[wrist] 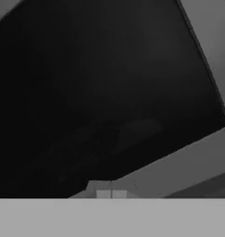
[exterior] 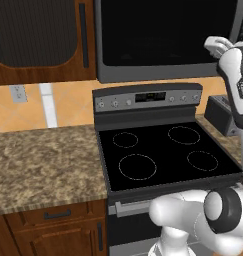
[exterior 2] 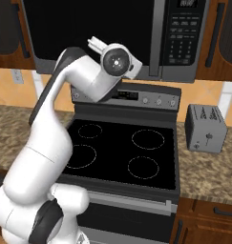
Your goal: Open the microwave, place the bowl with waffle inside the microwave, then close the microwave door and turn it on.
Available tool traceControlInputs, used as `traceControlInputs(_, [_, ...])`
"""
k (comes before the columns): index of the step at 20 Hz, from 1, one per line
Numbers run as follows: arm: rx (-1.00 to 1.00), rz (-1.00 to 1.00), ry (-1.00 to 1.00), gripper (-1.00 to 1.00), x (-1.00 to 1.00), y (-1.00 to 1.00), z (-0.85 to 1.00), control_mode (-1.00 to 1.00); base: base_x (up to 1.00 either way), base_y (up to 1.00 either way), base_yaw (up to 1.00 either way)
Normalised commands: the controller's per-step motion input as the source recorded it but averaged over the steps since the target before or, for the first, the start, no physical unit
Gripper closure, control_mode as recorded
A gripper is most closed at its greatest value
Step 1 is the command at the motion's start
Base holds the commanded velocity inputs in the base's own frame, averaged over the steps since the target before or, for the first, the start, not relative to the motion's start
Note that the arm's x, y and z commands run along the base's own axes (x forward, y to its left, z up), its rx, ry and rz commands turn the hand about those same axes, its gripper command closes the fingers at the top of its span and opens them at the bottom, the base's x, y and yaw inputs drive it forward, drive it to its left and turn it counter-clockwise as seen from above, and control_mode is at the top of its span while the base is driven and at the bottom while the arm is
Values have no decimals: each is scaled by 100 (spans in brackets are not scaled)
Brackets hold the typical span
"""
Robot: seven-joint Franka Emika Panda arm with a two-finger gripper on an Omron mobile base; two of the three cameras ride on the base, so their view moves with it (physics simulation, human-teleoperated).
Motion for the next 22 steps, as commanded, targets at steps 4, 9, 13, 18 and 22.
traceControlInputs(4, [29, 0, 29, 100, -55, -76, -3, -100, 0, 0, 0])
traceControlInputs(9, [44, -7, 37, 100, 1, -73, -19, -100, 0, 0, 0])
traceControlInputs(13, [36, -7, -4, 100, 3, -46, -14, -100, 0, 0, 0])
traceControlInputs(18, [23, -6, -6, 100, 9, -22, -18, -100, 0, 0, 0])
traceControlInputs(22, [15, -8, -1, 100, 19, 0, -13, -100, 0, 0, 0])
